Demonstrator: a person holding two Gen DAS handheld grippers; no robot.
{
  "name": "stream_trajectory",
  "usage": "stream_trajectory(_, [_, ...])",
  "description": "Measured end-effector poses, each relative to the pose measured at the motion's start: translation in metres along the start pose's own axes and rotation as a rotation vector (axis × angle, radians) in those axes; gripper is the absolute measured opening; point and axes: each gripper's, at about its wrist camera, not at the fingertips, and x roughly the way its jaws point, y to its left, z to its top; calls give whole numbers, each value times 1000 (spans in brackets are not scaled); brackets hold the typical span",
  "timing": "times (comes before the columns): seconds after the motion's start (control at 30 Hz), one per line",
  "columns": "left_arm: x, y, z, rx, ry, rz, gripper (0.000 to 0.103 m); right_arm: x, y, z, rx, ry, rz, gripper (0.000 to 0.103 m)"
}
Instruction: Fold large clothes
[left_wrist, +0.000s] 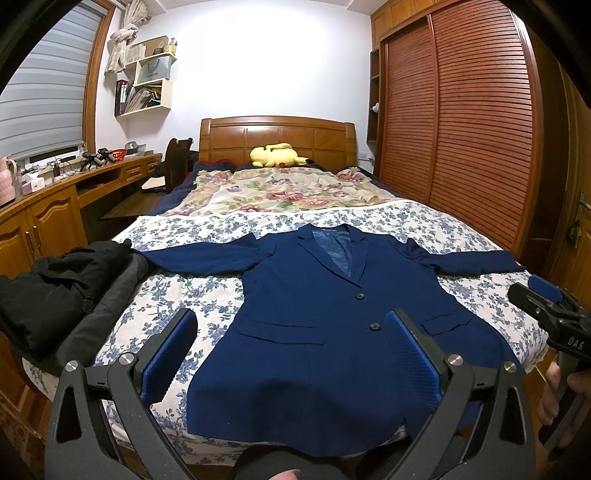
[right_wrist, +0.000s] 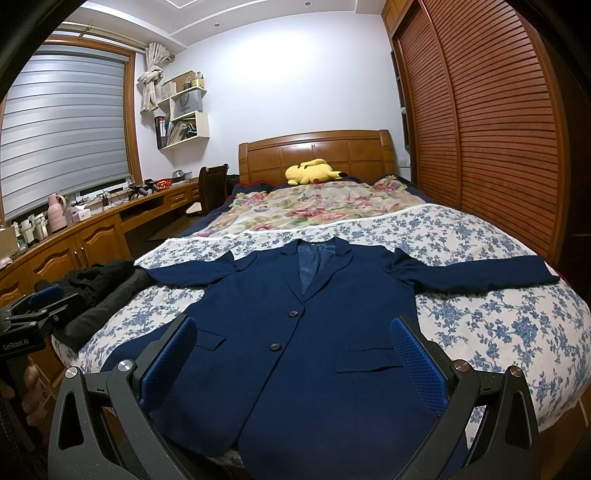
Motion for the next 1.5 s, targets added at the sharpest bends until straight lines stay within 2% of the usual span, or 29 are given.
stream_trajectory(0.7, [5,9,-6,-7,16,-8,102,2,0,-1,0,10,-3,103])
stream_trajectory(1.23, [40,25,-23,-25,65,-20,102,33,10,5,-6,38,28,103])
stream_trajectory(1.5, [62,37,-27,-24,77,3,102,56,10,7,-4,46,50,103])
